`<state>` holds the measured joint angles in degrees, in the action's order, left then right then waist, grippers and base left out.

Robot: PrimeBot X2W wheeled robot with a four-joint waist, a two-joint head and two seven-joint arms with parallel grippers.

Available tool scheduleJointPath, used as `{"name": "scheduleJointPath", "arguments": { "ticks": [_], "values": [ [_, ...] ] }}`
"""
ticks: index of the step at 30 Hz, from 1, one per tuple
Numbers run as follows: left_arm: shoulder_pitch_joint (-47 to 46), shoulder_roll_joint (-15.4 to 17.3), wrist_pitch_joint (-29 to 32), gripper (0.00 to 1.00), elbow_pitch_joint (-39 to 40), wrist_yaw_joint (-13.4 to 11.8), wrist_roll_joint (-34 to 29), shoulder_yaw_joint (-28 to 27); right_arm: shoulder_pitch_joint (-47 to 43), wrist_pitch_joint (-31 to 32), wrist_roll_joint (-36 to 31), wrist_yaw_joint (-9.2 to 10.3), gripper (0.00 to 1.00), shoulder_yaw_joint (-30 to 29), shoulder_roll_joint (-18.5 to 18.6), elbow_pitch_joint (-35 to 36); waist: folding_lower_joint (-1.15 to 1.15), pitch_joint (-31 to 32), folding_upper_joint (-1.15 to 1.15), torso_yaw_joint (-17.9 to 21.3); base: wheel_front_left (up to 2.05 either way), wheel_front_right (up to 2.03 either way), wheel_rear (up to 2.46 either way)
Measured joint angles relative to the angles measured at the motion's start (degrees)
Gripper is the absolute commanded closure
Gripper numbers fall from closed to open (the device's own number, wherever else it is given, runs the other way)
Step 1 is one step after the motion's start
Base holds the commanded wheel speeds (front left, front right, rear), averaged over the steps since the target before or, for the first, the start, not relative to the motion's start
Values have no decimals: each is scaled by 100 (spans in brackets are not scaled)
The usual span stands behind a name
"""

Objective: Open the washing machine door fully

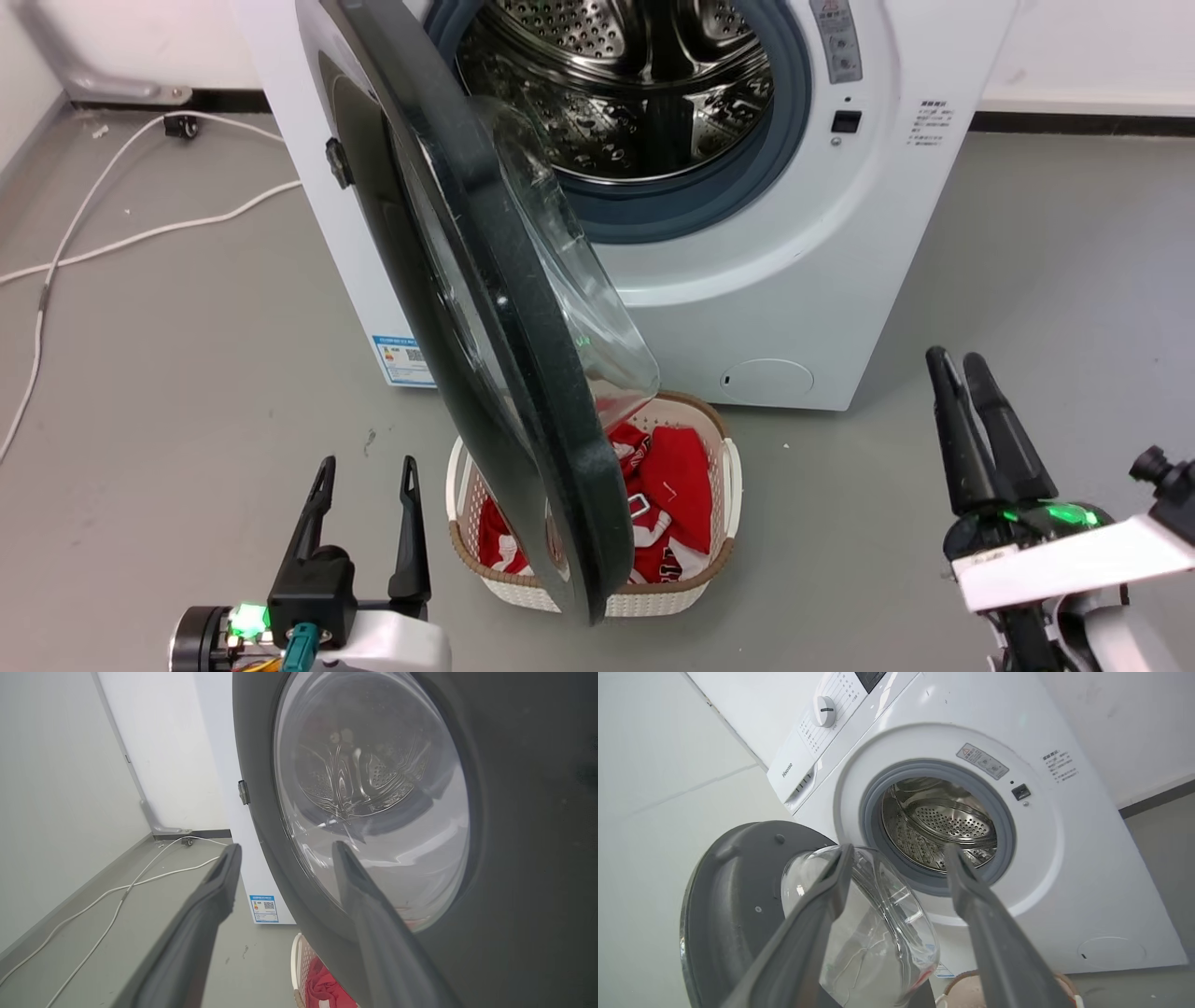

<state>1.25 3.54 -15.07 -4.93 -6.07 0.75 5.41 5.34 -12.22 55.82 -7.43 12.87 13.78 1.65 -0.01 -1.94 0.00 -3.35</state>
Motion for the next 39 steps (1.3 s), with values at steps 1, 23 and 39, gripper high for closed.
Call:
{"name": "scheduleJointPath", "arguments": {
  "ticks": [1, 23, 39],
  "values": [
    [16, 4, 0, 0, 5, 0, 0, -12, -14, -135, -212, 0, 0, 7, 12, -69, 0, 28, 0, 14, 0, 0, 0],
    [155, 3, 0, 0, 88, 34, 0, -19, -992, -287, -4983, -7, 0, -1307, -1042, 532, 0, 167, 0, 158, 0, 0, 0],
    [208, -9, 0, 0, 116, 27, -7, 47, -1503, -287, -4662, -5, 0, -1582, -1079, 279, 1, 230, 0, 62, 0, 0, 0]
  ]
}}
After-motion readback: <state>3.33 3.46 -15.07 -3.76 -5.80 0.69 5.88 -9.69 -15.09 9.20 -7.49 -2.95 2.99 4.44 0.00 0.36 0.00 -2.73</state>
